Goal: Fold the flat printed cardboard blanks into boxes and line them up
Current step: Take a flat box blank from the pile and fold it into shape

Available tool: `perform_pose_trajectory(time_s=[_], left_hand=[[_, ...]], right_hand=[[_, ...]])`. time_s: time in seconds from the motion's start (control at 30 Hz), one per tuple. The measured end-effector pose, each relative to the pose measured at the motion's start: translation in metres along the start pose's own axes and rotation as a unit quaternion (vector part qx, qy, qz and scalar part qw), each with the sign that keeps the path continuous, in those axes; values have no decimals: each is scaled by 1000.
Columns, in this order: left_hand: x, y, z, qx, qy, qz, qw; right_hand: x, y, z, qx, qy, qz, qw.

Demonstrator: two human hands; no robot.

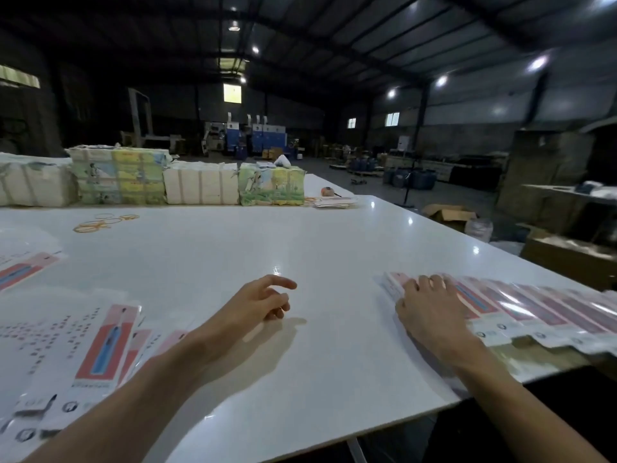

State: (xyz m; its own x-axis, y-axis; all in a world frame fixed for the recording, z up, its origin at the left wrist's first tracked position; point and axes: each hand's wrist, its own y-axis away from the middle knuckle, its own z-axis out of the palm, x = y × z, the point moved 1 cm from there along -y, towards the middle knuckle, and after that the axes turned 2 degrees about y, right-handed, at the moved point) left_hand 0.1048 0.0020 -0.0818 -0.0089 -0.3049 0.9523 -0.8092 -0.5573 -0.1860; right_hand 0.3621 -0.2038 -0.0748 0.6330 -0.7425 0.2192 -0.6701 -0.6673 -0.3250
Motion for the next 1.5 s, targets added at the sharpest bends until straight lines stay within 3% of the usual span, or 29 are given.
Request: perform_pose_trajectory(time_s=[0.17,0.3,0.53,0.67,0.8,0.93,1.07,1.17,1.23,1.5], left_hand=[[2,1,0,-3,-23,2,1000],[4,1,0,-3,-35,-4,999],[6,3,-1,5,-30,-7,1000],[6,2,-4,35,-44,-3,998],[6,2,-9,75,-132,-14,988],[28,6,-35,86,-390,-62,915],[40,27,-76,27,-594,-243,766],[46,52,-92,56,-669,-332,662],[50,63,-99,76,-666,-377,639],[51,75,-122,126,-651,-409,627]], right_hand=[[29,5,2,-4,12,33,999],[25,2,-11,2,4,8,1000],[-92,-25,-65,106,-149,-155,971],[-161,-24,-69,88,-189,-231,950],[-174,-26,-44,79,-236,-243,937],[-162,-35,-25,84,-295,-212,928],[-165,-37,-17,59,-336,-202,918],[-169,-39,-19,61,-352,-205,911],[-170,-39,-20,64,-361,-207,907],[-165,-38,-19,60,-395,-203,894]])
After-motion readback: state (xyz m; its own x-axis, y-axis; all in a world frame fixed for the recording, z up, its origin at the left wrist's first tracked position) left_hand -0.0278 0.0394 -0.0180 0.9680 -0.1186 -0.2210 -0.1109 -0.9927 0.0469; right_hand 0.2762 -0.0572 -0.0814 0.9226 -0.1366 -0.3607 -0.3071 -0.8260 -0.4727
